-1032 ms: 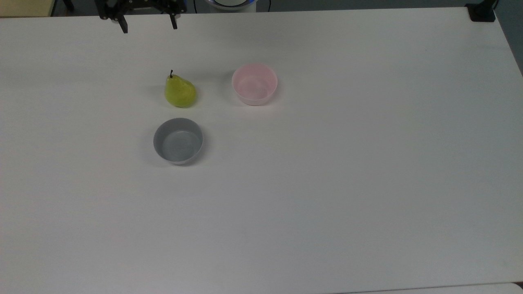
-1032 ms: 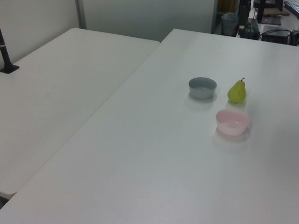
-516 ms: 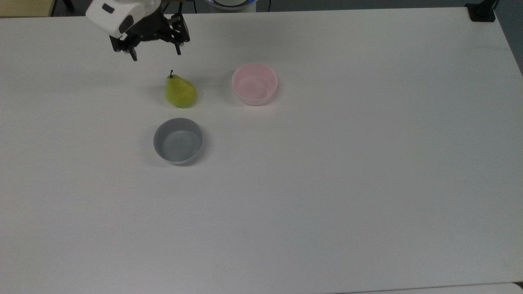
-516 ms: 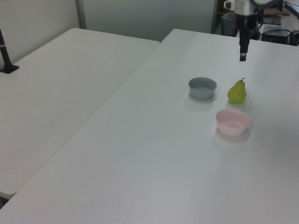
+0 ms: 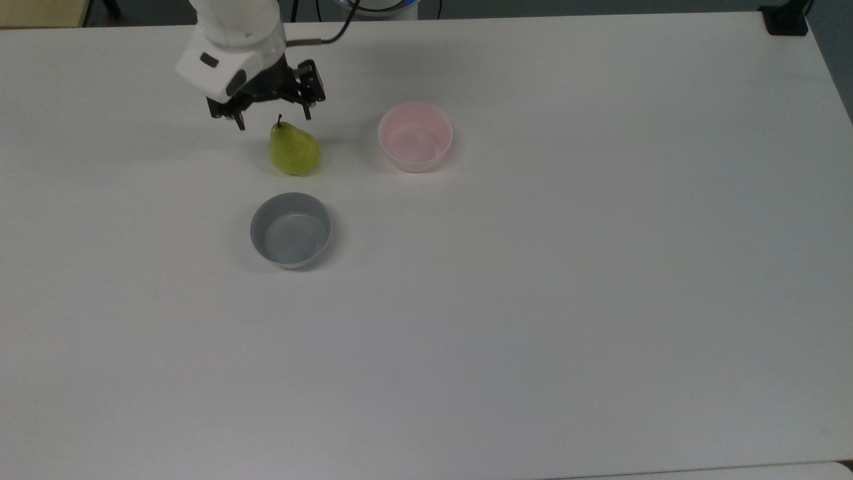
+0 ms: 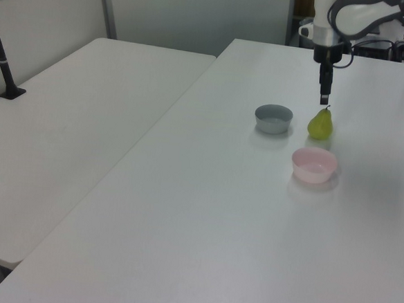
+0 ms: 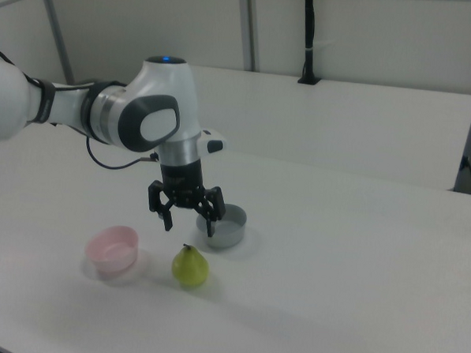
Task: Place the pear in the bowl
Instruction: 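Close the gripper around the pear and lift it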
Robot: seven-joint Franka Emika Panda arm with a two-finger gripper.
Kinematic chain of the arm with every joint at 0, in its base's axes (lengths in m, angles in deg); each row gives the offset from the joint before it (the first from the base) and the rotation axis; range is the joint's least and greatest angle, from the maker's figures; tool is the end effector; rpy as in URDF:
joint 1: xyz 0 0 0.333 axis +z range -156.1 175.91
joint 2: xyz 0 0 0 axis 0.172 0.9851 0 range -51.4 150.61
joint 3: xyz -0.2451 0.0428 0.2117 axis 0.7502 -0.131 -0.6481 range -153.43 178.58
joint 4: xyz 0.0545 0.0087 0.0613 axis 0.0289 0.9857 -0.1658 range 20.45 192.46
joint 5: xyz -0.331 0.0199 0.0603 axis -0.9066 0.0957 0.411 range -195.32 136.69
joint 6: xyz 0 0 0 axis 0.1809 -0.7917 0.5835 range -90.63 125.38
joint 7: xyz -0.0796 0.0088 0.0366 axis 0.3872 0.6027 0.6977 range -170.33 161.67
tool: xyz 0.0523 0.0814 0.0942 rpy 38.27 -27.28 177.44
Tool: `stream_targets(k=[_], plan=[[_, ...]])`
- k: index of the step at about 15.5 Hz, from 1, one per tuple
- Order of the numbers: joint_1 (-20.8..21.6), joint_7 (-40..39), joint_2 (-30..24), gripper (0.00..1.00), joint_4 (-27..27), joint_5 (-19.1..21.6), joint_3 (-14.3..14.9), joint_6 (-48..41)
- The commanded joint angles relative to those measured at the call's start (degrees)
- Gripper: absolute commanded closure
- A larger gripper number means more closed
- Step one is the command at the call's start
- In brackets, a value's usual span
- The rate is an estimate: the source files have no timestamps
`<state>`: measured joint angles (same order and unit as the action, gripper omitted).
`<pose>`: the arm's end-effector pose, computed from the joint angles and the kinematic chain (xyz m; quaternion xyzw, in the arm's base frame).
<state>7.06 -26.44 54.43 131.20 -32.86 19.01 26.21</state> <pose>0.5063 -0.0868 0.4220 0.9910 0.1260 -0.0399 0.0221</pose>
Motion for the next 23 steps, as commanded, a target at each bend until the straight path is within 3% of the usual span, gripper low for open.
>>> stream_targets(k=[1, 5, 8, 11, 19, 23], plan=[[1.5, 2.2, 1.9, 0.0, 1.9, -1.2, 0.2, 3.4], [2.9, 3.2, 4.3, 0.0, 2.9, -1.4, 0.2, 5.5], [3.1, 6.2, 5.7, 0.0, 3.6, -5.1, 0.2, 6.0], [3.1, 6.2, 6.4, 0.0, 3.6, -5.9, 0.2, 6.0], [3.1, 6.3, 7.1, 0.34, 3.7, -7.3, 0.2, 5.9], [3.2, 6.8, 5.4, 0.39, 3.4, -7.3, 0.2, 4.1]])
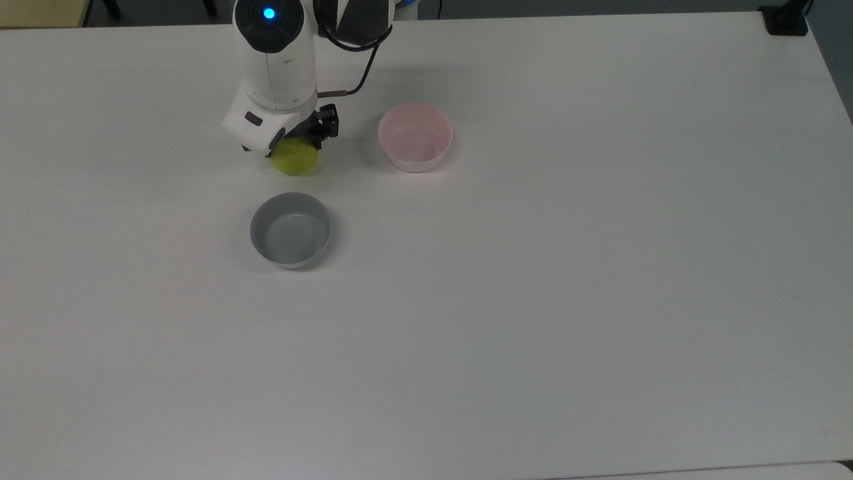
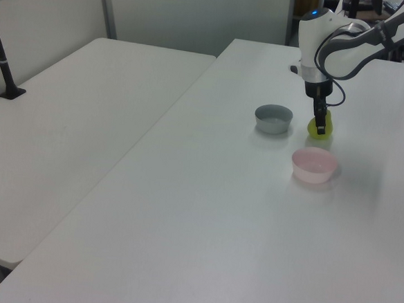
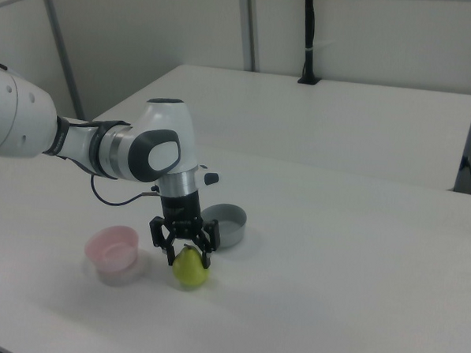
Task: Place the pear in the bowl
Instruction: 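Close the gripper around the pear and lift it, then carry the pear over the pink bowl and lower it inside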
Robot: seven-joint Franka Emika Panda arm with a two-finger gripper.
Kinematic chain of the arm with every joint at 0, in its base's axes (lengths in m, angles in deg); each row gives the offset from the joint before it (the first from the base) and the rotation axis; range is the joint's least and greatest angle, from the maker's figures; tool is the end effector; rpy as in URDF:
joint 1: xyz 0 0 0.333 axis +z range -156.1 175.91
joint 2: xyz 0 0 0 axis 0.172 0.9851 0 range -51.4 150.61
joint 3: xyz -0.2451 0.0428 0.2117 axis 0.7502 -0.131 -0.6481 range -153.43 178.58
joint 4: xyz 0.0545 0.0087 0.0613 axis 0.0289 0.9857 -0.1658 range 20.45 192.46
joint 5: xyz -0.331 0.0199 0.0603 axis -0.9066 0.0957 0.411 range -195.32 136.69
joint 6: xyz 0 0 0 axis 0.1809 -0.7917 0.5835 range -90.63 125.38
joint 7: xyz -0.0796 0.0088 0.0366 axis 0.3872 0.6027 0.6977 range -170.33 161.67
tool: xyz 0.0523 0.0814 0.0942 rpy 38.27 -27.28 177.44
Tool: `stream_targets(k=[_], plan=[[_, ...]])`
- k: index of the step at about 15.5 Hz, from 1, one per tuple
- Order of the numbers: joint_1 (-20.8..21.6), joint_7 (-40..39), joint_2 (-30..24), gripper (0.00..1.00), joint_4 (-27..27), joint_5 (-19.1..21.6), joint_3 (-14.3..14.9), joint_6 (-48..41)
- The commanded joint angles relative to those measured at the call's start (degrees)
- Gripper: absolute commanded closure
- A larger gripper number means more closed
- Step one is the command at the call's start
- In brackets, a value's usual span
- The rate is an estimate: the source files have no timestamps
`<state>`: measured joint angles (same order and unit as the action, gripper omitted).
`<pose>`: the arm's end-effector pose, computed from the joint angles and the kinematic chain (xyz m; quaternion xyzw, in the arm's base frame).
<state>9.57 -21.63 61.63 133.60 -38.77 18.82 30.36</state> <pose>0.5155 -0.0699 0.3472 0.9838 0.1396 -0.0943 0.0610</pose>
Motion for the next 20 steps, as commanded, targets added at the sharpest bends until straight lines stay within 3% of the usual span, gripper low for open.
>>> stream_targets(k=[1, 10, 17, 20], plan=[[0.7, 2.2, -2.4, 0.39, 0.6, -1.4, 0.3, -1.3], [0.9, 5.1, -6.2, 0.39, -8.4, -0.7, -0.3, -15.7], [9.6, 16.5, -8.4, 0.39, -9.3, -0.2, -0.6, -21.8], [13.2, 23.2, -8.2, 0.39, -8.4, 0.8, -2.6, -21.5]])
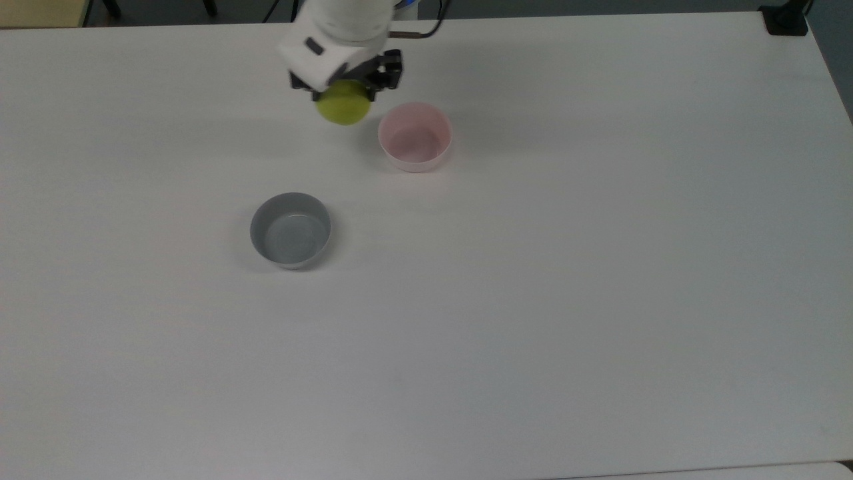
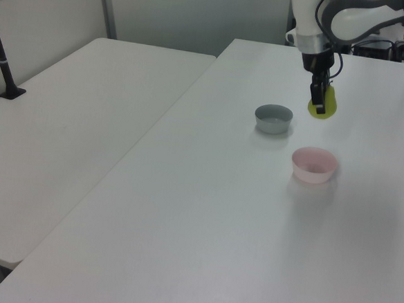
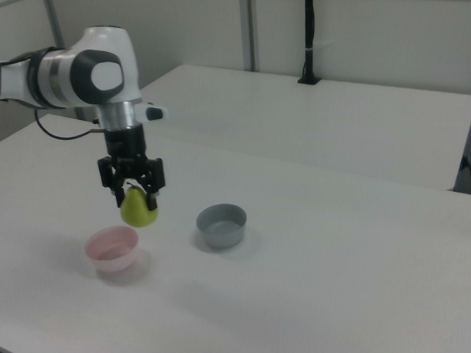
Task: Place the pear in the bowl
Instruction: 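Carry the pear over the pink bowl and lower it inside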
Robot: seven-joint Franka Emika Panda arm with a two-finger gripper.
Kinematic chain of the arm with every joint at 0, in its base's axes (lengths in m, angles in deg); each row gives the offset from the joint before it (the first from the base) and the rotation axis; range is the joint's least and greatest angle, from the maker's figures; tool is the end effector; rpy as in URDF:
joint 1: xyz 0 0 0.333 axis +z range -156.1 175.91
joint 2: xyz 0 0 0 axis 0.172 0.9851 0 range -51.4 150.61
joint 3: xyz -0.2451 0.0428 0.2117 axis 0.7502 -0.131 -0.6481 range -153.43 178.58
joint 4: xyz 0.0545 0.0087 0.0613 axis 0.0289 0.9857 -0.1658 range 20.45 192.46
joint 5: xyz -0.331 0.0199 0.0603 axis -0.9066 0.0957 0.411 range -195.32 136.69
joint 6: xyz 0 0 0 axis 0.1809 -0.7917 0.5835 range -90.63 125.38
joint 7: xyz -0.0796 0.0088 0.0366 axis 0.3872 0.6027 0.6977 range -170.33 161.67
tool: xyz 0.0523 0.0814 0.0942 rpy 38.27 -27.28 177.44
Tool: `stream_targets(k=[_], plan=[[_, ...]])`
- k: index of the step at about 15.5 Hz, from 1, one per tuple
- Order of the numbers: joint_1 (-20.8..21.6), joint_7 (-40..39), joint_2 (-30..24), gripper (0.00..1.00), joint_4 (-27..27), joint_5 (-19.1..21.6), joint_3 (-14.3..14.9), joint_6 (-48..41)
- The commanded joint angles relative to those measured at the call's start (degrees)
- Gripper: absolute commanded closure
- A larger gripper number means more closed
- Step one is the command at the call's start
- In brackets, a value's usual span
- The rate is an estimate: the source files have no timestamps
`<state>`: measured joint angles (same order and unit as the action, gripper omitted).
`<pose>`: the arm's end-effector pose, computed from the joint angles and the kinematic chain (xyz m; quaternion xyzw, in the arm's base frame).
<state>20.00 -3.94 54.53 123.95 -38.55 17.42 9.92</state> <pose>0.4996 0.0279 0.4535 0.9884 0.0639 -0.1076 0.0864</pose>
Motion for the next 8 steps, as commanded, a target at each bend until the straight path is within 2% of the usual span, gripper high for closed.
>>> stream_targets(k=[1, 3, 5, 8], plan=[[3.3, 6.3, -1.0, 0.39, 1.6, 0.6, -1.9, -0.8], [3.3, 6.6, -0.5, 0.38, 3.0, 1.2, -4.0, -0.1], [3.3, 9.5, 0.5, 0.38, 6.0, 1.5, -5.8, 6.0], [3.7, 10.2, 3.5, 0.36, 6.9, 1.5, -5.8, 9.8]])
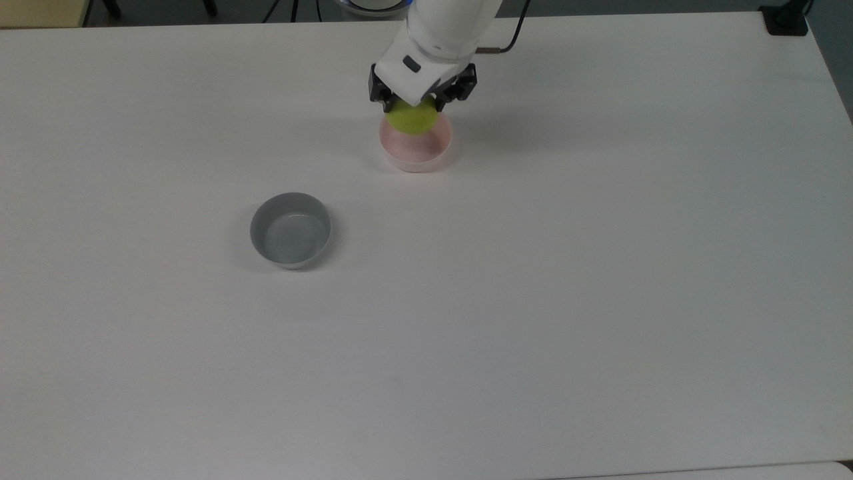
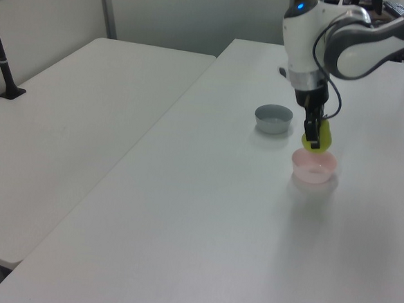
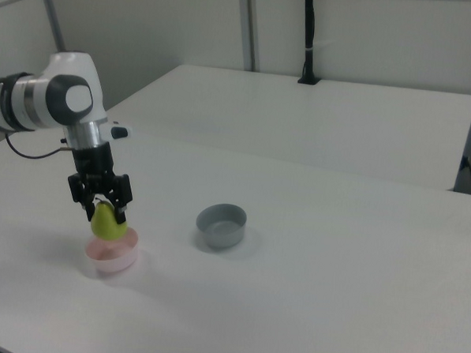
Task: Place the pear in the bowl
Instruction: 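Carry the pear over the pink bowl and lower it inside, then open the gripper to release the pear and raise the arm away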
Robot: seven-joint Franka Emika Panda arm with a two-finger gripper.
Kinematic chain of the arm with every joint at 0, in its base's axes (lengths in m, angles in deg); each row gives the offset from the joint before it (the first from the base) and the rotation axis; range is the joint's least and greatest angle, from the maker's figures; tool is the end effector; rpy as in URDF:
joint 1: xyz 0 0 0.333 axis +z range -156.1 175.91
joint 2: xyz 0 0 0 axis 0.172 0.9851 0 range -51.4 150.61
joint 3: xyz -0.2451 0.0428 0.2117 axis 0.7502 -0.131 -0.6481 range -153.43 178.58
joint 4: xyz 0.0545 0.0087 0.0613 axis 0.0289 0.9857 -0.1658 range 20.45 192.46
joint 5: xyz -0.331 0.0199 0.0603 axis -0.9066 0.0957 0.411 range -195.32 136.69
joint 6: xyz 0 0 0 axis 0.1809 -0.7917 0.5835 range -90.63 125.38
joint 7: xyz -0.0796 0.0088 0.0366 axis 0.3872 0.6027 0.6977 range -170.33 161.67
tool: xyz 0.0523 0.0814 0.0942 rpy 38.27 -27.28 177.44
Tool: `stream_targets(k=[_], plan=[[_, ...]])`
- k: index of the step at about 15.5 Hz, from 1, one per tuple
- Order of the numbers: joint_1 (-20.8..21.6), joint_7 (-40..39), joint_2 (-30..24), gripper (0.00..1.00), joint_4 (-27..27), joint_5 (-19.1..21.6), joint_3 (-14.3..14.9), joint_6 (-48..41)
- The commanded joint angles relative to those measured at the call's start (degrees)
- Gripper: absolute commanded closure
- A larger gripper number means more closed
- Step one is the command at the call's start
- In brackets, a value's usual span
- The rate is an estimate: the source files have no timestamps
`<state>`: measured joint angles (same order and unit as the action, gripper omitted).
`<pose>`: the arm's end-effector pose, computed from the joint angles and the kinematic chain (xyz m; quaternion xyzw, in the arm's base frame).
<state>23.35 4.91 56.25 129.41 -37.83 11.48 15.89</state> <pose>0.4858 0.1095 0.4068 0.9874 0.0744 -0.1057 0.0912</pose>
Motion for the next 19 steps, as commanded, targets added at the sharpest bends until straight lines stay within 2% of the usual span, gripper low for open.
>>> stream_targets(k=[1, 5, 8, 13, 19], plan=[[0.4, 1.5, 2.7, 0.35, 1.6, 0.7, 0.0, 5.6], [0.3, 1.5, 4.1, 0.32, 1.6, 0.6, -0.8, 6.1], [0.4, 2.9, 4.5, 0.01, 1.5, 0.5, -0.9, 6.1], [0.4, 3.2, 4.0, 0.0, 0.3, 0.5, -1.4, 5.6], [-0.6, 2.4, 2.7, 0.0, -9.3, 0.6, -1.1, -1.4]])
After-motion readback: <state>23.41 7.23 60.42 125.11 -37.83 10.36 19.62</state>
